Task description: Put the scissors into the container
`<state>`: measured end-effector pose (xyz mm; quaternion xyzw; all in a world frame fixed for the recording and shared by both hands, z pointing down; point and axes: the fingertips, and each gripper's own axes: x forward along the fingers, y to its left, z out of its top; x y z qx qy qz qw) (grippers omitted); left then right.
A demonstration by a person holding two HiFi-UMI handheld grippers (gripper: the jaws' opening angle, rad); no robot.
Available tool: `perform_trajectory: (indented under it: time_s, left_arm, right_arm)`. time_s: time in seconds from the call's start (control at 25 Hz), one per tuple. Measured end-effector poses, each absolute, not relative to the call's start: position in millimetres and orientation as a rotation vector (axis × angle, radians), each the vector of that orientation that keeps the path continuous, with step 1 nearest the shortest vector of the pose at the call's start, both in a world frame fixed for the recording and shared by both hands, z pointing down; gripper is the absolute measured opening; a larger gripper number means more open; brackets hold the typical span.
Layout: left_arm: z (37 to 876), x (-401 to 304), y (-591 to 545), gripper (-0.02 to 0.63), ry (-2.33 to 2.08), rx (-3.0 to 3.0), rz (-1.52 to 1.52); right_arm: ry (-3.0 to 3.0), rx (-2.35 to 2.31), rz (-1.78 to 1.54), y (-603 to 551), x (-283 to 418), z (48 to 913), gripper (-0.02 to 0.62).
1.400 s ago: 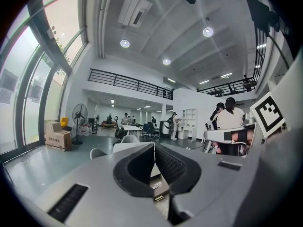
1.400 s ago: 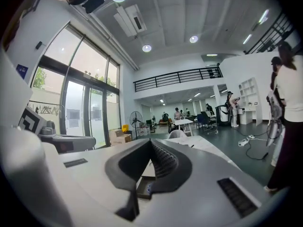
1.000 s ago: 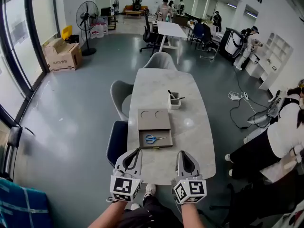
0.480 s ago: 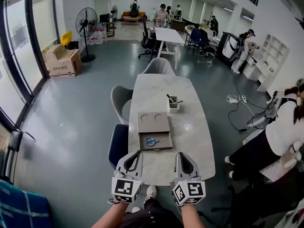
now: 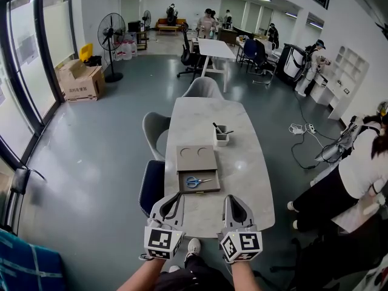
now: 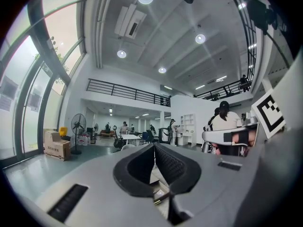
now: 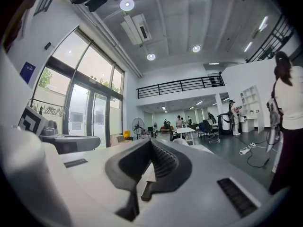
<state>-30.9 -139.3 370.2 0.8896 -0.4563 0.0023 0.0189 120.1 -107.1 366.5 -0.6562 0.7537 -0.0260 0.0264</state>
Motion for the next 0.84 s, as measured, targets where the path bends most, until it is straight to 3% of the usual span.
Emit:
perform_trajectory:
  time_s: [0.84]
  left_arm:
    - [373.6,-37.6,-135.0,0.017,-1.438,2.745,0.013]
  right_arm:
    - [2.334,-2.024,-0.101,-99.8,114.2,371.8,-0.005]
